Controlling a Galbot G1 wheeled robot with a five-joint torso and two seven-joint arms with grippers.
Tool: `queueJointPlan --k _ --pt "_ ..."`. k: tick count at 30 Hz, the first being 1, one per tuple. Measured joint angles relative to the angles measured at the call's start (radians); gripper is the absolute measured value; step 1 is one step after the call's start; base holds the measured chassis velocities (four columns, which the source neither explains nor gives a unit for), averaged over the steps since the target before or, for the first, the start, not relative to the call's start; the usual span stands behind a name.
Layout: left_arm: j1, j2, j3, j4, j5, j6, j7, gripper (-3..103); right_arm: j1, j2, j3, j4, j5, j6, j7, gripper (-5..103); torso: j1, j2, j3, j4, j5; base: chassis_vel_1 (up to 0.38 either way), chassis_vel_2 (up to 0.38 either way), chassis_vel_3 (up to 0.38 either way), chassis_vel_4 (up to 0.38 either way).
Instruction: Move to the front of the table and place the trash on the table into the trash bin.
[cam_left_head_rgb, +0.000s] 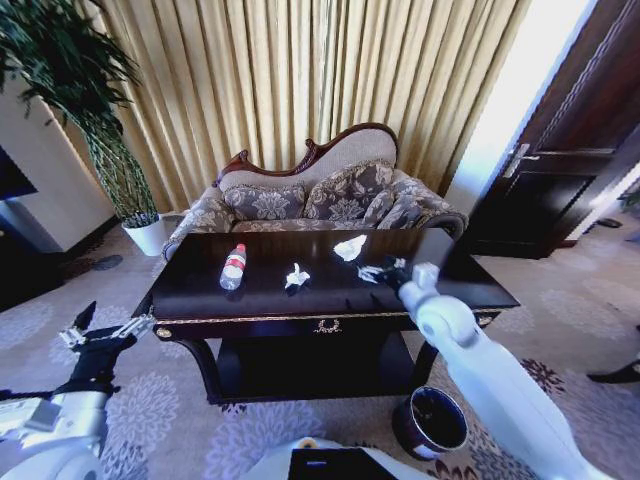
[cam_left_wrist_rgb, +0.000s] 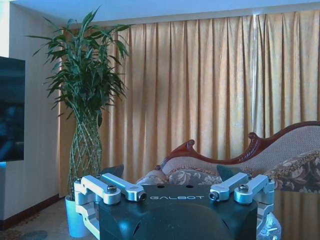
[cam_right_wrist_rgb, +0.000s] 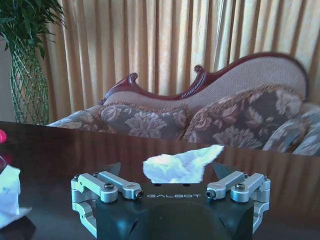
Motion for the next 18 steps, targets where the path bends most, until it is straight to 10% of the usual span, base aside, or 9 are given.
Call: queueJointPlan --k 18 --pt "-0.001 -0.011 -0.01 0.0 0.015 0.0 0.0 100 0.237 0.124 -0.158 -0.278 0.026 -0.042 0.201 100 0.0 0.0 0.0 -0.0003 0.0001 0.0 0.0 0.0 0.0"
